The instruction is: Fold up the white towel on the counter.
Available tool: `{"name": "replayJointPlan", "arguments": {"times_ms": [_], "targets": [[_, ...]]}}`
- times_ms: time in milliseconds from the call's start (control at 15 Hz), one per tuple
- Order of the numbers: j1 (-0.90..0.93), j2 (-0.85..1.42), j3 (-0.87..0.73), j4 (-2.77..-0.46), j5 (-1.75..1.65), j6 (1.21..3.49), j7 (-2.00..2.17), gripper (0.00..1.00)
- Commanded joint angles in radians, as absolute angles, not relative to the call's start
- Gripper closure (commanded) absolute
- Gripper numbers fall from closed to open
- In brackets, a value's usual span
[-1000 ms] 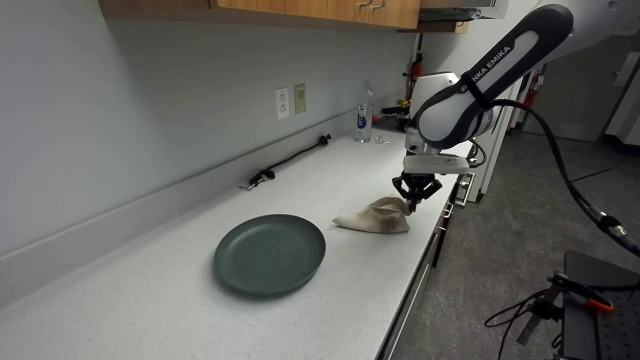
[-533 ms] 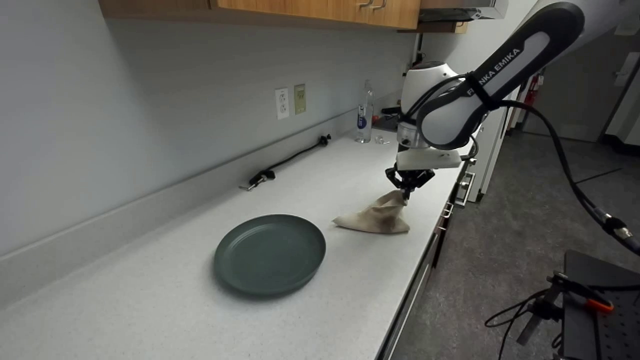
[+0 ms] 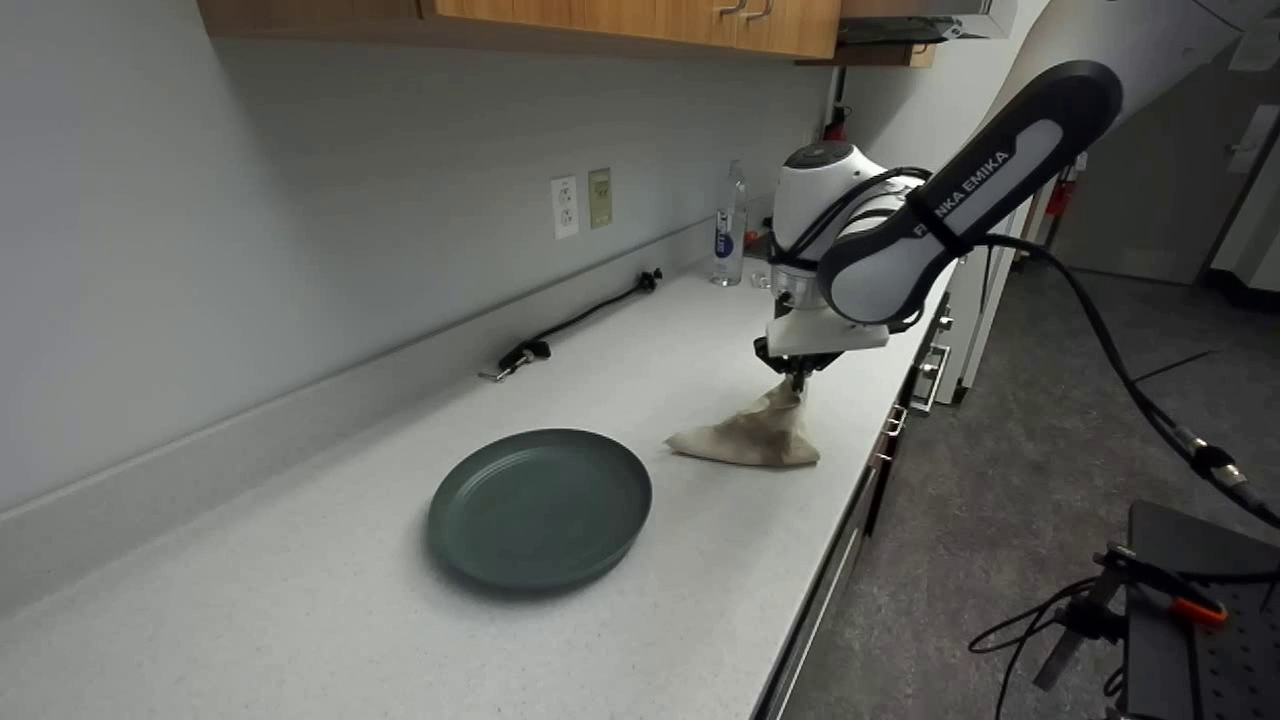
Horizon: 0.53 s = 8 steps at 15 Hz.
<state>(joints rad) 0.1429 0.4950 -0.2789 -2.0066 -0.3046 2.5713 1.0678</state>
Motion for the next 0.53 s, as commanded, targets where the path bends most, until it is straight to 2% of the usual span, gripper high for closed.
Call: {"name": "replayJointPlan", "arguments": {"times_ms": [0,333,400,467], "targets": [[0.168,0.547,-0.330,-1.955,-0.361,2.603,1.157,1.00],[0.166,0.559,-0.341,-1.938,-0.367,2.626,1.208,1.00],[0.164,0.559,-0.339,-1.937,-0.363,2.626,1.209,0.73],[0.161,0.558,-0.333,-1.936,-0.357,2.623,1.208,0.72]]}}
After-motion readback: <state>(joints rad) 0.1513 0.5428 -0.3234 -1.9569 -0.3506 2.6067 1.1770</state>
